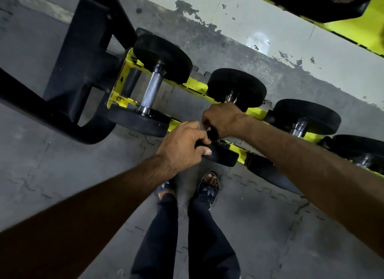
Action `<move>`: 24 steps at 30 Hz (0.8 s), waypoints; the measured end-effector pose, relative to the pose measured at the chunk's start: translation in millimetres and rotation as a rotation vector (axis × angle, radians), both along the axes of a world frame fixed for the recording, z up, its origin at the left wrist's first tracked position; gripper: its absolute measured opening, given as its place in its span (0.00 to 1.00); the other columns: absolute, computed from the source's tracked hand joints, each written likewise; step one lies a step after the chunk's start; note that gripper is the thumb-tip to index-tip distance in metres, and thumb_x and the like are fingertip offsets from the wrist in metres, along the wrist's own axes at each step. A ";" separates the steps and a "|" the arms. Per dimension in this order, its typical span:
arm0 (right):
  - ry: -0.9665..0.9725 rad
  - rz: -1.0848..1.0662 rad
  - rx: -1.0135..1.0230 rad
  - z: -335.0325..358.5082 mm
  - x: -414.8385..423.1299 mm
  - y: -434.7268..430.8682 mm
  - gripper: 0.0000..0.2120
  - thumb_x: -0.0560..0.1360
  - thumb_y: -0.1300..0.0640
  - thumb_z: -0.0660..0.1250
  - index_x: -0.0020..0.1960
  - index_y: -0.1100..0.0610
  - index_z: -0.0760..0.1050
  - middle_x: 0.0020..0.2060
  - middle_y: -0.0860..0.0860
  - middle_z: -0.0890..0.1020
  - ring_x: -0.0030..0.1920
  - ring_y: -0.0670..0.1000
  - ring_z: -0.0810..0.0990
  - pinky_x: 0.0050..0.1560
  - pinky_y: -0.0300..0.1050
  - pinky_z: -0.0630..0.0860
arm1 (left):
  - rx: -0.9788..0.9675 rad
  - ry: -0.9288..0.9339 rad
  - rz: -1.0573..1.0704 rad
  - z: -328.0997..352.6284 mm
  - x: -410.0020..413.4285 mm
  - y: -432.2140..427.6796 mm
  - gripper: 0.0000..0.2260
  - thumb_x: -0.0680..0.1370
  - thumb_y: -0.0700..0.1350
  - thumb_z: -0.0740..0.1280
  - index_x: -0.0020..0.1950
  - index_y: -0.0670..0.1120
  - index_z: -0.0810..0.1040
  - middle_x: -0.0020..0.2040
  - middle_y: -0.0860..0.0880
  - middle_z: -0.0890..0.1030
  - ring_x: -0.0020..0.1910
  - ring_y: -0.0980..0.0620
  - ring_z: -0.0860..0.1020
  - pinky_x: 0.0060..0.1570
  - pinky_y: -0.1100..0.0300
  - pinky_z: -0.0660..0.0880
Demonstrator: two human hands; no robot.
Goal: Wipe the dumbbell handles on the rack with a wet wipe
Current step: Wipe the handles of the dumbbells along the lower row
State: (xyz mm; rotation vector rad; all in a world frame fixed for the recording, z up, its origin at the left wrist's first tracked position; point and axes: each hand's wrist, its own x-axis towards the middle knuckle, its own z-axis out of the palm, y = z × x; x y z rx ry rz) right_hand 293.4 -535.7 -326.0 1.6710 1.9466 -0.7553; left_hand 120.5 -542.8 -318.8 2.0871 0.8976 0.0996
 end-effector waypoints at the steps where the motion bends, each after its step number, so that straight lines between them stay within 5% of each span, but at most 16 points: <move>1: 0.026 0.013 -0.009 -0.7 -0.6 0.9 0.11 0.72 0.48 0.71 0.53 0.50 0.80 0.47 0.50 0.81 0.48 0.54 0.82 0.48 0.50 0.81 | 0.003 0.001 0.002 -0.5 0.1 0.1 0.09 0.67 0.47 0.80 0.43 0.48 0.84 0.40 0.55 0.73 0.46 0.54 0.71 0.43 0.52 0.75; 6: 0.025 -0.172 0.168 -2.6 18.9 9.4 0.06 0.71 0.55 0.71 0.48 0.53 0.80 0.45 0.54 0.82 0.45 0.57 0.81 0.43 0.48 0.80 | -0.010 0.007 0.008 0.1 -0.3 1.8 0.08 0.67 0.48 0.80 0.43 0.50 0.84 0.39 0.59 0.71 0.45 0.55 0.72 0.44 0.52 0.76; 13: 0.328 -0.237 0.328 -10.9 32.4 -63.2 0.10 0.70 0.63 0.70 0.51 0.56 0.81 0.50 0.54 0.82 0.49 0.60 0.81 0.45 0.53 0.80 | -0.003 0.034 -0.013 1.8 1.4 5.1 0.09 0.67 0.50 0.80 0.44 0.52 0.84 0.40 0.59 0.73 0.47 0.56 0.71 0.45 0.52 0.76; 16: 0.354 -0.664 0.590 -25.3 30.5 -69.7 0.14 0.73 0.67 0.68 0.58 0.60 0.81 0.56 0.57 0.80 0.53 0.59 0.80 0.54 0.44 0.77 | 0.004 0.038 -0.019 1.6 1.2 5.7 0.09 0.67 0.51 0.80 0.43 0.52 0.84 0.40 0.60 0.73 0.47 0.56 0.72 0.45 0.52 0.76; 19: 0.318 -0.928 0.613 -29.2 17.9 -69.2 0.16 0.75 0.68 0.65 0.63 0.62 0.78 0.58 0.60 0.76 0.54 0.58 0.77 0.52 0.38 0.68 | 0.008 0.035 -0.018 2.3 1.1 5.4 0.09 0.67 0.50 0.80 0.43 0.52 0.83 0.40 0.59 0.72 0.47 0.56 0.72 0.44 0.54 0.75; 24: 0.345 -0.632 0.441 -28.4 10.7 -83.0 0.07 0.77 0.59 0.67 0.53 0.51 0.77 0.51 0.52 0.76 0.49 0.54 0.77 0.48 0.51 0.77 | 0.013 0.047 -0.022 3.8 2.0 6.1 0.09 0.67 0.51 0.79 0.43 0.52 0.83 0.40 0.59 0.72 0.46 0.57 0.70 0.44 0.55 0.74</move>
